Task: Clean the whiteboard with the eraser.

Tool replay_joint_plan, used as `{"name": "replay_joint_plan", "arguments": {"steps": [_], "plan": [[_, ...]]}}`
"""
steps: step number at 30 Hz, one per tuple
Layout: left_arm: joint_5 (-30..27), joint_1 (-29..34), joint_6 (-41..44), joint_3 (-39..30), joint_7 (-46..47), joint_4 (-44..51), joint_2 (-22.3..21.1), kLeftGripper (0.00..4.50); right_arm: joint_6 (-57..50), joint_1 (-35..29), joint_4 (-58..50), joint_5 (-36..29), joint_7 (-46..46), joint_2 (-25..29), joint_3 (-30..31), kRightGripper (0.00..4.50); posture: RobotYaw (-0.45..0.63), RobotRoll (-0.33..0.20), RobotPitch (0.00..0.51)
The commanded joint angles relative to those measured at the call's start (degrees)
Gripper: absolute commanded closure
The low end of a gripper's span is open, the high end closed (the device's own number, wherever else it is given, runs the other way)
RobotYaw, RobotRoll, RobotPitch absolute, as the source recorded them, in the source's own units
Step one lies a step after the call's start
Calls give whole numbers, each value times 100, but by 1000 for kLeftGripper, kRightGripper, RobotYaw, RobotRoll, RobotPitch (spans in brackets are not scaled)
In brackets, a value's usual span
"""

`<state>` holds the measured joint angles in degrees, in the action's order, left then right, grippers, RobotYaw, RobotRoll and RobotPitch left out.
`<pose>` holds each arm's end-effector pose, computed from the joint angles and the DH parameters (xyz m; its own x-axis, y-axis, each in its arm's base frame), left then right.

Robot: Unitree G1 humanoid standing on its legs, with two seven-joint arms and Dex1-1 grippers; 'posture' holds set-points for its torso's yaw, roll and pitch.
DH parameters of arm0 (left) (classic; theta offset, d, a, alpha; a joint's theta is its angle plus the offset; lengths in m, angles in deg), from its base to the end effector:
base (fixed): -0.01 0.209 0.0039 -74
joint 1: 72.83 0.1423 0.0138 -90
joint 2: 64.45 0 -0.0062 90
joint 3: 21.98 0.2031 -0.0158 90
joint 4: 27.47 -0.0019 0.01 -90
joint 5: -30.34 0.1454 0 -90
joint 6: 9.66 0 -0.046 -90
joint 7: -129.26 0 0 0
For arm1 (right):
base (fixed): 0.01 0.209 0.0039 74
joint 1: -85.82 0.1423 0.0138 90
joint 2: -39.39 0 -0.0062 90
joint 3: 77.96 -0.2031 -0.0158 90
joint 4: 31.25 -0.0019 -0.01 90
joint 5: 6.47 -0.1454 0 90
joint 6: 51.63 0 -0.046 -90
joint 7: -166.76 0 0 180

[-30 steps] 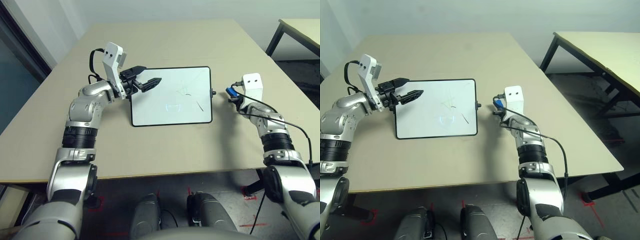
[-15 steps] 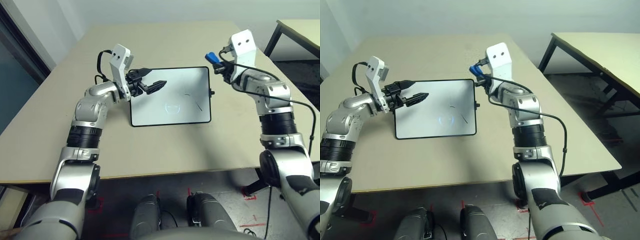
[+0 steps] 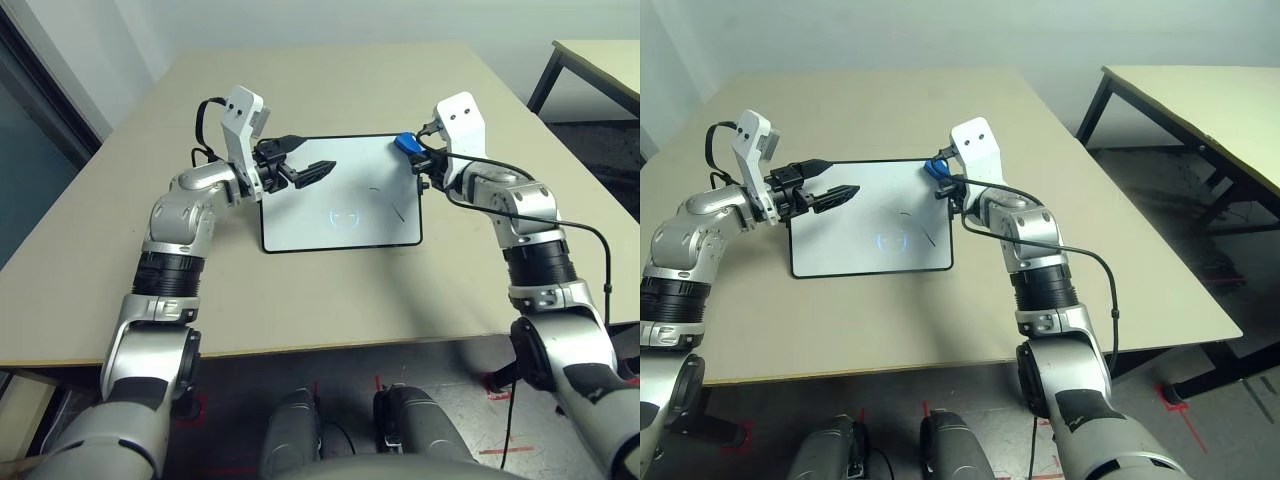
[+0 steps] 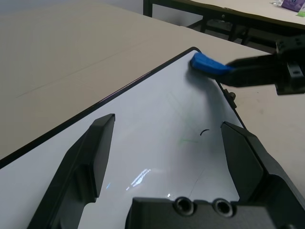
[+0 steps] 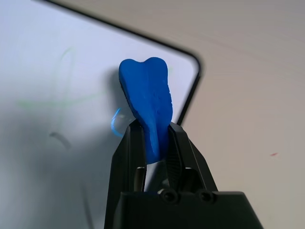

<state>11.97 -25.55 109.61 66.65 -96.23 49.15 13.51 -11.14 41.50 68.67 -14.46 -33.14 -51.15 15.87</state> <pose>0.3349 0.2193 0.1890 0.7014 -0.7073 -0.0880 0.7126 0.6933 0.1078 0.3380 -0.1462 0.1735 0.8573 0.4023 -0.3213 -0.4532 0.8858 -0.0999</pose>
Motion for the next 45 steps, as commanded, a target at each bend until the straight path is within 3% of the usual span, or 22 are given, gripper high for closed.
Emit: {"name": "replay_joint_plan", "arguments": {"steps": [1,19,35,41,45], "plan": [[-12,10,61,12,14,104,18,0,-305,-202,-159,1,-58,-85,220,3919,-36,0,58],[-10,-25,43,21,25,82,57,0,427,329,714,209,444,123,-357,3931,-39,0,53],[1,-55,0,6,34,22,69,0,-678,-689,-917,48,159,-549,464,3932,-29,0,43],[6,-49,-13,0,38,24,68,0,-598,-690,-784,125,175,-521,461,3933,-24,0,38],[5,-33,-17,-3,36,33,60,0,-241,-358,-372,223,321,-400,166,3933,-23,0,34]]}}
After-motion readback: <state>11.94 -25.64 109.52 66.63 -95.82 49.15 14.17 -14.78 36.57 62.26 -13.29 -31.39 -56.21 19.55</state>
